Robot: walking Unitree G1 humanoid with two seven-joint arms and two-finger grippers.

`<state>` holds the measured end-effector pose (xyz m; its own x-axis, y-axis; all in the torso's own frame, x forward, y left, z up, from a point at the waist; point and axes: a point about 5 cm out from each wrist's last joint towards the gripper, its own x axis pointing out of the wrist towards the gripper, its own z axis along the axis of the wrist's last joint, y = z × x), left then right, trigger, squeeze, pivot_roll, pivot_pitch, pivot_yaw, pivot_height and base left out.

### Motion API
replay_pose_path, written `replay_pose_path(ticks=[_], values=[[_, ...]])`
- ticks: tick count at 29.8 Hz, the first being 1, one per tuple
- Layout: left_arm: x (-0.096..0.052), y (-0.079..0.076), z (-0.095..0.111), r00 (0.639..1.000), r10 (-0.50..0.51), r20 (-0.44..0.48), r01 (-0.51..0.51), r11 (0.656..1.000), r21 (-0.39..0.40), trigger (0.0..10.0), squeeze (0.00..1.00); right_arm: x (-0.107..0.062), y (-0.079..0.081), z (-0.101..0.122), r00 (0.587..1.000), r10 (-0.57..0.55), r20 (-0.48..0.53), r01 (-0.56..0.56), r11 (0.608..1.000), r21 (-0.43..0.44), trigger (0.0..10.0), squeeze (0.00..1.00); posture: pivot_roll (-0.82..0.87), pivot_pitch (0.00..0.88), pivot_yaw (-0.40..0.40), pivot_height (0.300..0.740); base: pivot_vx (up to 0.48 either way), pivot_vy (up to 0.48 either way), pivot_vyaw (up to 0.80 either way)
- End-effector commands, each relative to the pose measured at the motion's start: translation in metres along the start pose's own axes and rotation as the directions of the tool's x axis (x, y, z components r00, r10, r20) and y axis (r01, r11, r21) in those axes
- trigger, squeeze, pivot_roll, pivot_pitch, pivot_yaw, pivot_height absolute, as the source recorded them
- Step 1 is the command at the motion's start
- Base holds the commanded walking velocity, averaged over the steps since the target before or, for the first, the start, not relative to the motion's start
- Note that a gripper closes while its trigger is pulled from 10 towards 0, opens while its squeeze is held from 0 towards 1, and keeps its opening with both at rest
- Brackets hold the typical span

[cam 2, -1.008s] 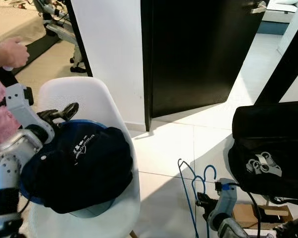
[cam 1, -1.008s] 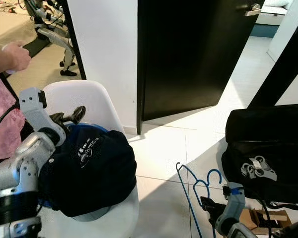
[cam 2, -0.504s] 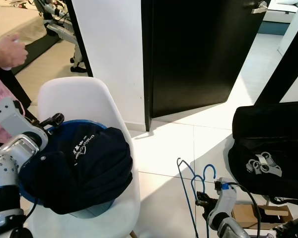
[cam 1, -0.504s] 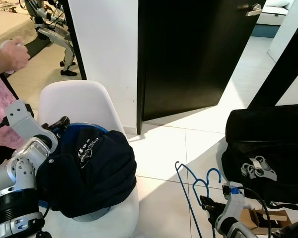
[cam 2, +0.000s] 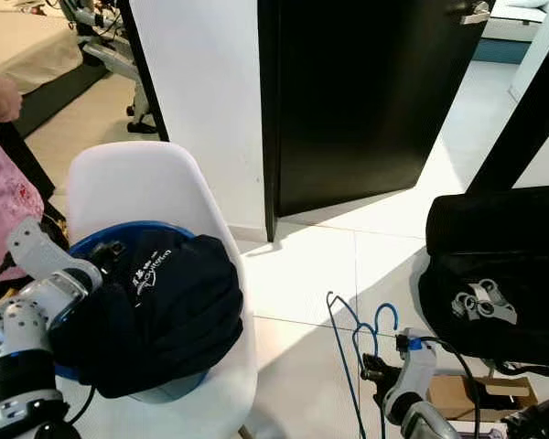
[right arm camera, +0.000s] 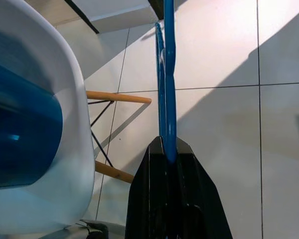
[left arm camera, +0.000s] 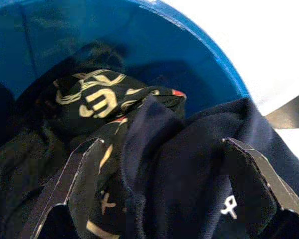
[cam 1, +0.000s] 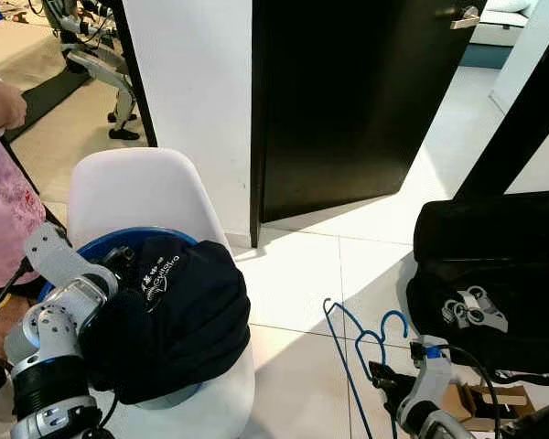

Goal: Hang hanger

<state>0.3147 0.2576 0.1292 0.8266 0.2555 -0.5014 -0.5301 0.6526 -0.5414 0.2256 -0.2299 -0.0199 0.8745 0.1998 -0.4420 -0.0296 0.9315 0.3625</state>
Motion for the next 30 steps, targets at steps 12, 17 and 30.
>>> replay_pose_path(ticks=[12,17,30], values=[[0.005,0.027,-0.020,0.992,0.114,-0.054,-0.118,0.991,-0.061,10.0,0.00,-0.003,-0.003,-0.002,1.000,-0.014,-0.006,0.014,1.000,0.010,10.0,0.00,-0.02,0.125,-0.026,0.740,0.000,0.000,0.00],[0.011,0.020,-0.033,0.993,0.058,-0.104,-0.068,0.993,-0.095,10.0,0.00,-0.003,-0.005,-0.002,1.000,-0.019,-0.007,0.019,1.000,0.012,10.0,0.00,-0.03,0.124,-0.030,0.740,0.000,0.000,0.00],[0.015,0.018,-0.037,0.992,0.025,-0.120,-0.038,0.993,-0.110,10.0,0.00,-0.003,-0.006,-0.003,1.000,-0.022,-0.013,0.022,1.000,0.015,10.0,0.00,-0.03,0.128,-0.034,0.740,0.000,0.000,0.00]])
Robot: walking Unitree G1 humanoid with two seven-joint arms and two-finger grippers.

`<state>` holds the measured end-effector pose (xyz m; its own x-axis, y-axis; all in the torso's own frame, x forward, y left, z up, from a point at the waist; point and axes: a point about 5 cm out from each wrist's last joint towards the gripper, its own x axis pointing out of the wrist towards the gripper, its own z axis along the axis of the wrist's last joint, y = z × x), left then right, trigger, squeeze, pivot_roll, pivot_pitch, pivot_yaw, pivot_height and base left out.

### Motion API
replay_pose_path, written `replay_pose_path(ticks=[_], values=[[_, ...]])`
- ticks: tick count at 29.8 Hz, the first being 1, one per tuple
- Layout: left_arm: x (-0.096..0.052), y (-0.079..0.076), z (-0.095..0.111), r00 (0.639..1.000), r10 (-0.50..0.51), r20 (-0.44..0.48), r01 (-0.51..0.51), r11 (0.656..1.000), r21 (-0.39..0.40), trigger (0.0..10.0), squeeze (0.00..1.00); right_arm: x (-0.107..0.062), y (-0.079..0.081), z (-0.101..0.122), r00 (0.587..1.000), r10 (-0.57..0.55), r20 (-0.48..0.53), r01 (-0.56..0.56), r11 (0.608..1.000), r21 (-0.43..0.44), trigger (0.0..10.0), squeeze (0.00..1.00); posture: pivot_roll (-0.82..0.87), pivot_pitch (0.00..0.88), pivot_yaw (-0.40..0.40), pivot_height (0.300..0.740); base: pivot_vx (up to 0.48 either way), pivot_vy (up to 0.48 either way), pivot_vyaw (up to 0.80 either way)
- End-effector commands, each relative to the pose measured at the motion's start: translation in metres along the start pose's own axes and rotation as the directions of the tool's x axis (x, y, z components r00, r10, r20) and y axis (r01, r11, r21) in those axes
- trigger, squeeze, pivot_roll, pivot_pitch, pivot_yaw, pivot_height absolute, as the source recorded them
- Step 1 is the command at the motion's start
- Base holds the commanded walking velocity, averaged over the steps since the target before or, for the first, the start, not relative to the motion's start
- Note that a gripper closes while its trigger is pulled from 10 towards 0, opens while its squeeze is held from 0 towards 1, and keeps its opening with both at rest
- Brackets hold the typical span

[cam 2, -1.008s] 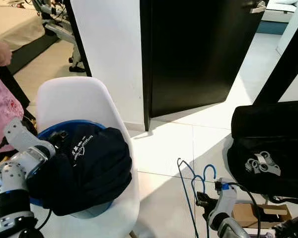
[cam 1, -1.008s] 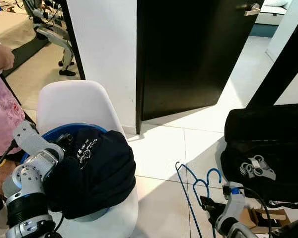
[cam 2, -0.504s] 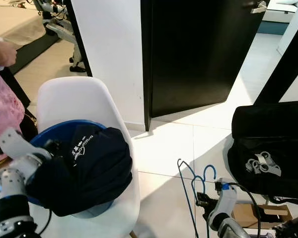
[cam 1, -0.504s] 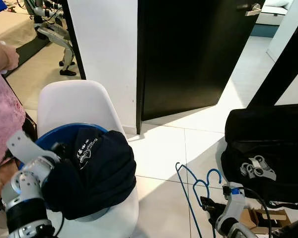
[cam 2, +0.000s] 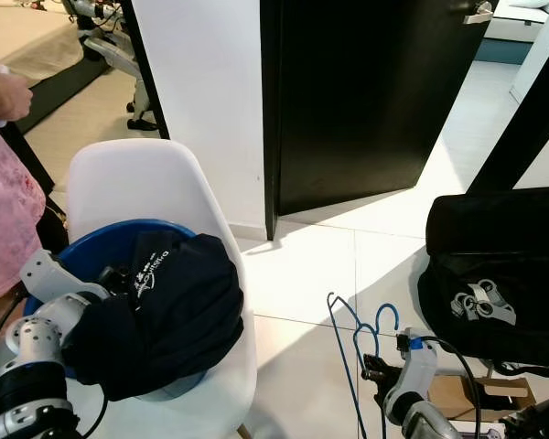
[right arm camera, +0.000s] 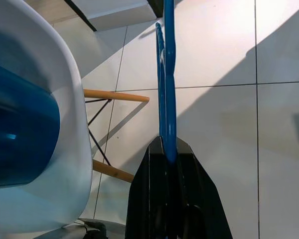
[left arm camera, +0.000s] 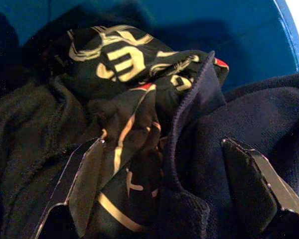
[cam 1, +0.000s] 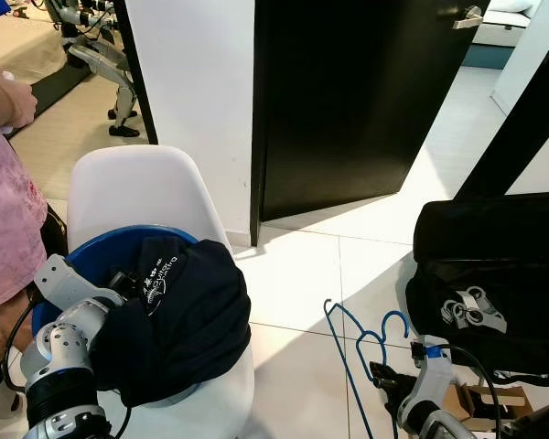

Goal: Hang hanger

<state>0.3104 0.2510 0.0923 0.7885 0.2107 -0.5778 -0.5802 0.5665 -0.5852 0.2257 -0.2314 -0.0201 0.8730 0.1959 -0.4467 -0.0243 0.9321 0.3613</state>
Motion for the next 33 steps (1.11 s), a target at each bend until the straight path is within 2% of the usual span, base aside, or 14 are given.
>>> replay_pose_path(ticks=[1,3,4,19,26,30,31,33], values=[[0.003,-0.001,-0.008,0.999,-0.026,-0.043,0.026,1.000,-0.012,4.9,0.00,-0.003,-0.004,-0.004,1.000,-0.016,-0.011,0.016,1.000,0.014,10.0,0.00,-0.03,0.129,-0.034,0.740,0.000,0.000,0.00],[0.003,-0.001,-0.010,0.998,-0.035,-0.050,0.035,0.999,-0.010,4.9,0.00,-0.003,-0.004,-0.005,1.000,-0.017,-0.011,0.017,1.000,0.015,10.0,0.00,-0.03,0.129,-0.034,0.740,0.000,0.000,0.00],[0.004,-0.001,-0.011,0.997,-0.039,-0.062,0.039,0.999,-0.009,0.0,0.00,-0.003,-0.004,-0.005,1.000,-0.017,-0.011,0.017,1.000,0.015,10.0,0.00,-0.03,0.129,-0.034,0.740,0.000,0.000,0.00],[0.005,-0.002,-0.016,0.994,-0.056,-0.092,0.056,0.998,-0.001,0.0,0.00,-0.004,-0.005,-0.007,1.000,-0.016,-0.015,0.016,1.000,0.016,10.0,0.00,-0.03,0.121,-0.031,0.740,0.000,0.000,0.00],[0.003,-0.008,-0.010,0.994,-0.098,-0.045,0.098,0.995,0.001,0.0,0.00,-0.004,-0.004,-0.006,1.000,-0.012,-0.014,0.013,1.000,0.015,10.0,0.00,-0.03,0.119,-0.031,0.740,0.000,0.000,0.00],[0.002,-0.012,-0.007,0.993,-0.120,-0.022,0.121,0.992,0.027,0.0,0.00,-0.004,-0.004,-0.006,1.000,-0.012,-0.014,0.012,1.000,0.014,10.0,0.00,-0.03,0.119,-0.031,0.740,0.000,0.000,0.00],[-0.001,-0.021,0.000,0.982,-0.187,0.024,0.185,0.981,0.060,0.0,0.00,-0.004,-0.004,-0.006,1.000,-0.012,-0.013,0.012,1.000,0.014,10.0,0.00,-0.03,0.119,-0.032,0.740,0.000,0.000,0.00],[-0.002,-0.026,0.003,0.974,-0.222,0.040,0.219,0.974,0.064,0.0,0.00,-0.004,-0.004,-0.005,1.000,-0.012,-0.012,0.012,1.000,0.014,10.0,0.00,-0.03,0.119,-0.032,0.740,0.000,0.000,0.00]])
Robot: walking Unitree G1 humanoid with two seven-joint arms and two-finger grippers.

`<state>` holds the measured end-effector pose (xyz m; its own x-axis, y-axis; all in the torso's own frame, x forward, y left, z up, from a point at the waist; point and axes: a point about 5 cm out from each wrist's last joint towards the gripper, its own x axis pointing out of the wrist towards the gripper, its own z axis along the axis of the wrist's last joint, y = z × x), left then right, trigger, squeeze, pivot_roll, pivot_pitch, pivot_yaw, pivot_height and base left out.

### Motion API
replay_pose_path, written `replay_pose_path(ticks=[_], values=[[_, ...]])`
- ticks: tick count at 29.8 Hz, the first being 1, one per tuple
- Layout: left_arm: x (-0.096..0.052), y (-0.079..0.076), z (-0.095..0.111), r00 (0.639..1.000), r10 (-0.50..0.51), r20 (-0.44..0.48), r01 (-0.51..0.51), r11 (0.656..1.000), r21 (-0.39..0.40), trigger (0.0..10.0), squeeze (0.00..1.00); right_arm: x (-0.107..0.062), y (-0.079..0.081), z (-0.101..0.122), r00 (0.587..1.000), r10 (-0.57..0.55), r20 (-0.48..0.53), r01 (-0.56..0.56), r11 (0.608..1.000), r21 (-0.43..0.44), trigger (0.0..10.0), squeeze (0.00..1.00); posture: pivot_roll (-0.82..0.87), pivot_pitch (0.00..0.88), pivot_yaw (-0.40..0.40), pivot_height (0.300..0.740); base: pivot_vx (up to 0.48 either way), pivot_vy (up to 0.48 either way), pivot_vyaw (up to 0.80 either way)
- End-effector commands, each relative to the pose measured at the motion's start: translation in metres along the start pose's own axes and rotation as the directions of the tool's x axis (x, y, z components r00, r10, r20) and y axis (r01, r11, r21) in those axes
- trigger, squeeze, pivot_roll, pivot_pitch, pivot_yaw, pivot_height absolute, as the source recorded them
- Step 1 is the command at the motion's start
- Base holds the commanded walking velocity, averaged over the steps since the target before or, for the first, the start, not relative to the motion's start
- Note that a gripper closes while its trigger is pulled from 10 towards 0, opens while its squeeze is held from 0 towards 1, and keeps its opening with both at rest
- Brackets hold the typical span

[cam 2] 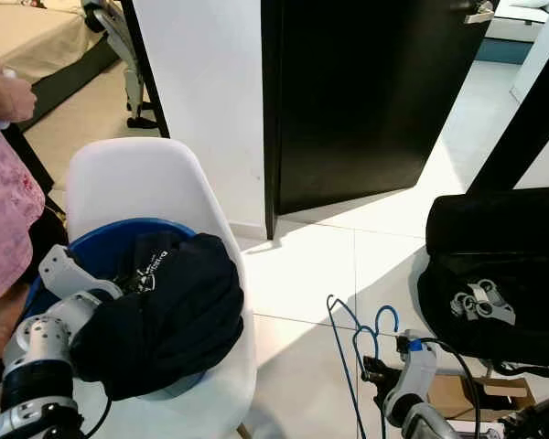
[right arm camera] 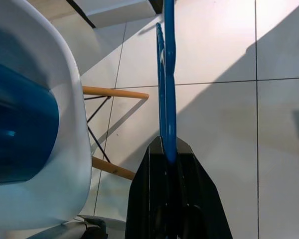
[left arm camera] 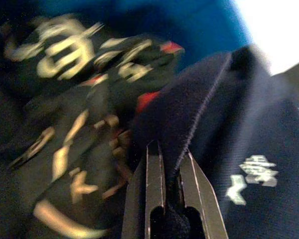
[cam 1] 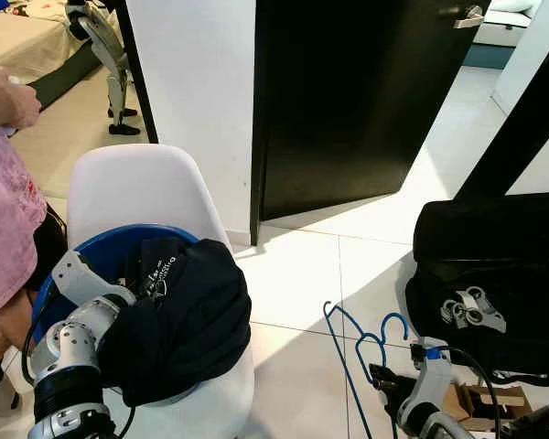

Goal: Hang hanger

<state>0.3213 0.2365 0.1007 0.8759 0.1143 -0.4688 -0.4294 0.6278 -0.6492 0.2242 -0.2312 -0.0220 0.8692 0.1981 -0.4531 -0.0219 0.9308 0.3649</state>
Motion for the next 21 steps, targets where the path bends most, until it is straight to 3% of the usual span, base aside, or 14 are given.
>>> replay_pose_path(ticks=[1,2,3,5,7,8,9,12,13,14,18,20,21], values=[[-0.004,-0.016,0.014,0.990,-0.119,0.076,0.116,0.992,0.050,0.0,0.00,-0.004,-0.004,-0.003,1.000,-0.012,-0.004,0.012,1.000,0.010,10.0,0.00,-0.03,0.122,-0.032,0.740,0.000,0.000,0.00],[-0.004,-0.016,0.014,0.990,-0.119,0.076,0.116,0.992,0.050,0.0,0.00,-0.004,-0.004,-0.003,1.000,-0.012,-0.004,0.012,1.000,0.010,10.0,0.00,-0.03,0.122,-0.032,0.740,0.000,0.000,0.00],[-0.009,-0.028,0.020,0.971,-0.218,0.096,0.209,0.973,0.097,0.0,0.00,-0.004,-0.004,-0.003,1.000,-0.012,-0.004,0.012,1.000,0.010,10.0,0.00,-0.03,0.122,-0.032,0.740,0.000,0.000,0.00],[-0.017,-0.046,0.027,0.921,-0.374,0.111,0.353,0.920,0.172,0.0,0.00,-0.004,-0.004,-0.002,1.000,-0.012,-0.004,0.012,1.000,0.010,10.0,0.00,-0.03,0.124,-0.033,0.740,0.000,0.000,0.00],[-0.023,-0.054,0.026,0.882,-0.464,0.082,0.439,0.872,0.215,0.0,0.00,-0.003,-0.004,-0.002,1.000,-0.011,-0.004,0.011,1.000,0.009,10.0,0.00,-0.03,0.124,-0.033,0.740,0.000,0.000,0.00],[-0.023,-0.054,0.026,0.882,-0.464,0.082,0.439,0.872,0.215,0.0,0.00,-0.003,-0.004,-0.002,1.000,-0.011,-0.004,0.011,1.000,0.009,10.0,0.00,-0.03,0.124,-0.033,0.740,0.000,0.000,0.00],[-0.027,-0.055,0.022,0.860,-0.509,0.037,0.484,0.837,0.256,0.0,0.00,-0.003,-0.004,-0.002,1.000,-0.011,-0.005,0.011,1.000,0.008,10.0,0.00,-0.02,0.124,-0.033,0.740,0.000,0.000,0.00],[-0.028,-0.055,0.020,0.854,-0.520,0.025,0.495,0.826,0.270,0.0,0.00,-0.003,-0.004,-0.002,1.000,-0.011,-0.005,0.011,1.000,0.007,10.0,0.00,-0.02,0.124,-0.033,0.740,0.000,0.000,0.00],[-0.028,-0.042,0.010,0.874,-0.486,-0.004,0.452,0.811,0.370,10.0,0.00,-0.006,-0.006,0.000,0.999,-0.031,0.026,0.032,0.999,-0.037,10.0,0.00,-0.02,0.125,-0.024,0.740,0.000,0.000,0.00],[-0.029,-0.032,0.003,0.883,-0.469,-0.013,0.429,0.797,0.426,10.0,0.00,-0.010,-0.007,0.000,0.998,-0.048,0.046,0.053,0.992,-0.117,10.0,0.00,-0.02,0.125,-0.023,0.740,0.000,0.000,0.00],[-0.031,-0.027,0.000,0.884,-0.468,-0.010,0.424,0.790,0.444,10.0,0.00,-0.014,-0.007,0.000,0.997,-0.055,0.057,0.065,0.979,-0.192,10.0,0.00,-0.02,0.125,-0.023,0.740,0.000,0.000,0.00],[-0.038,-0.021,-0.002,0.868,-0.496,0.025,0.394,0.719,0.572,10.0,0.00,-0.024,-0.011,-0.001,0.992,-0.095,0.082,0.115,0.954,-0.278,10.0,0.00,-0.02,0.129,-0.018,0.740,0.000,0.000,0.00],[-0.038,-0.021,-0.002,0.868,-0.496,0.025,0.394,0.719,0.572,10.0,0.00,-0.024,-0.011,-0.001,0.992,-0.095,0.082,0.115,0.954,-0.278,10.0,0.00,-0.02,0.129,-0.018,0.740,0.000,0.000,0.00]])
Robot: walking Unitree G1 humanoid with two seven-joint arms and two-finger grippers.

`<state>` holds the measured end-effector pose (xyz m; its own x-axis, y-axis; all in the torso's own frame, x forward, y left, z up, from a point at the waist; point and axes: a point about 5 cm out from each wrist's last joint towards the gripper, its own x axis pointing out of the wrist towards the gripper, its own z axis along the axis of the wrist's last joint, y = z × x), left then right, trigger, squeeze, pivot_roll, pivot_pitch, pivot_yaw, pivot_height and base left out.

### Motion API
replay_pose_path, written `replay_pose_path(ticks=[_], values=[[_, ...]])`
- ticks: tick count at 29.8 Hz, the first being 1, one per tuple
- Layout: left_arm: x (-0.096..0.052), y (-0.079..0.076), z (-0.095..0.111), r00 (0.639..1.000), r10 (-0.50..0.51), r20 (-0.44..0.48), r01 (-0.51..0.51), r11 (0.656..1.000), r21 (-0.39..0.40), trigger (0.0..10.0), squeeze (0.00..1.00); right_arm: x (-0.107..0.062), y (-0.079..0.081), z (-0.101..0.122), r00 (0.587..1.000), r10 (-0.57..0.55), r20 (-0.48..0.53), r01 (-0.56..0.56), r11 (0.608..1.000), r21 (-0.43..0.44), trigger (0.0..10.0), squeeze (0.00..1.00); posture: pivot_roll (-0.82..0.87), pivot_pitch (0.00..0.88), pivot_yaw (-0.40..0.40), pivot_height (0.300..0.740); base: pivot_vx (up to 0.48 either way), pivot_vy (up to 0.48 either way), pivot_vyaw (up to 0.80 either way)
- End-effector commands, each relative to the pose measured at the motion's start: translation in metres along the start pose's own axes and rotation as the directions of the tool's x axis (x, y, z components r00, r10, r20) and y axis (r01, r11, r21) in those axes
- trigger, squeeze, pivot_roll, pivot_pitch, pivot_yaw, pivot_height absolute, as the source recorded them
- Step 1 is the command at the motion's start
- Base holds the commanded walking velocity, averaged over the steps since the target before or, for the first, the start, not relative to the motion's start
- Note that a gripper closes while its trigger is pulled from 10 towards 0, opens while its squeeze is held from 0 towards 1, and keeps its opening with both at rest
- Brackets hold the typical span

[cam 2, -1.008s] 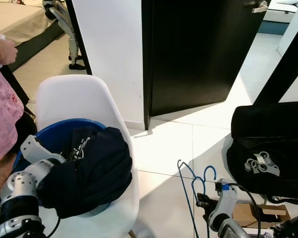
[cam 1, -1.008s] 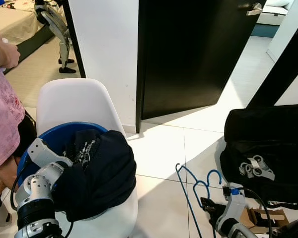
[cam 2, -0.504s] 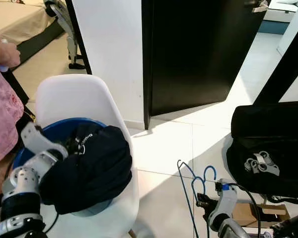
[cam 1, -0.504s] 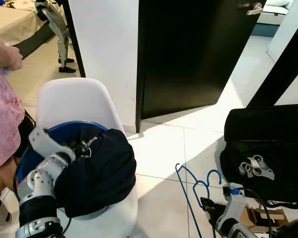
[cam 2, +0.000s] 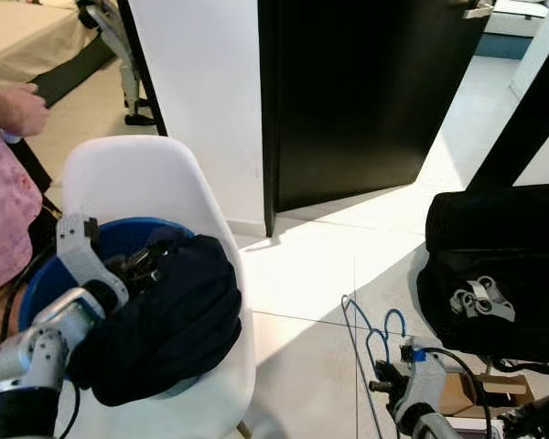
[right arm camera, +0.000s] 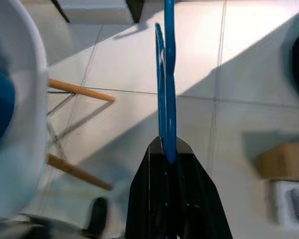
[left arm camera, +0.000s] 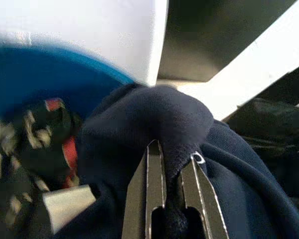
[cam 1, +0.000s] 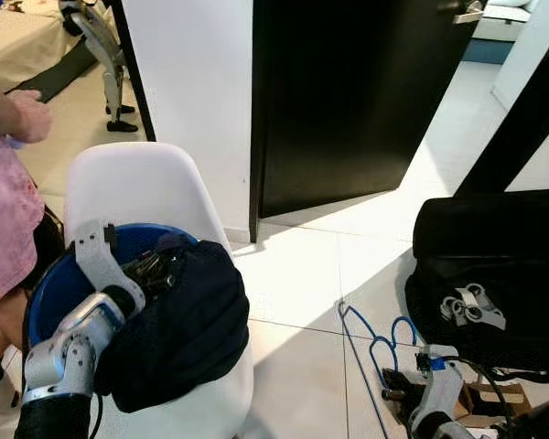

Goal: Hang hanger

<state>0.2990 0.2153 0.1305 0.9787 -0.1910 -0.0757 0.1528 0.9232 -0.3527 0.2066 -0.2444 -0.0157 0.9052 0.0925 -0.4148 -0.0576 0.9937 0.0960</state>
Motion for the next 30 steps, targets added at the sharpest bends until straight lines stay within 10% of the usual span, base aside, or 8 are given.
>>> replay_pose_path(ticks=[1,9,19,30], values=[[-0.006,0.003,0.002,0.999,0.003,0.044,-0.010,0.987,0.160,10.0,0.00,-0.012,-0.004,-0.003,0.999,-0.046,0.014,0.047,0.995,-0.084,10.0,0.00,-0.03,0.128,-0.015,0.740,0.000,0.000,0.00],[-0.006,0.004,0.006,0.988,0.070,0.140,-0.124,0.893,0.433,10.0,0.00,-0.037,-0.017,-0.012,0.981,-0.191,0.024,0.188,0.930,-0.317,10.0,0.00,-0.04,0.124,-0.014,0.740,0.000,0.000,0.00],[-0.007,0.001,0.002,0.977,0.079,0.199,-0.157,0.896,0.416,10.0,0.00,-0.059,-0.029,-0.017,0.930,-0.361,0.064,0.332,0.757,-0.562,10.0,0.00,-0.05,0.119,-0.019,0.740,0.000,0.000,0.00],[-0.003,0.000,-0.006,0.975,0.096,0.199,-0.168,0.908,0.385,10.0,0.00,-0.048,-0.021,-0.007,0.914,-0.395,0.094,0.396,0.817,-0.420,10.0,0.00,-0.06,0.107,-0.019,0.740,0.000,0.000,0.00]])
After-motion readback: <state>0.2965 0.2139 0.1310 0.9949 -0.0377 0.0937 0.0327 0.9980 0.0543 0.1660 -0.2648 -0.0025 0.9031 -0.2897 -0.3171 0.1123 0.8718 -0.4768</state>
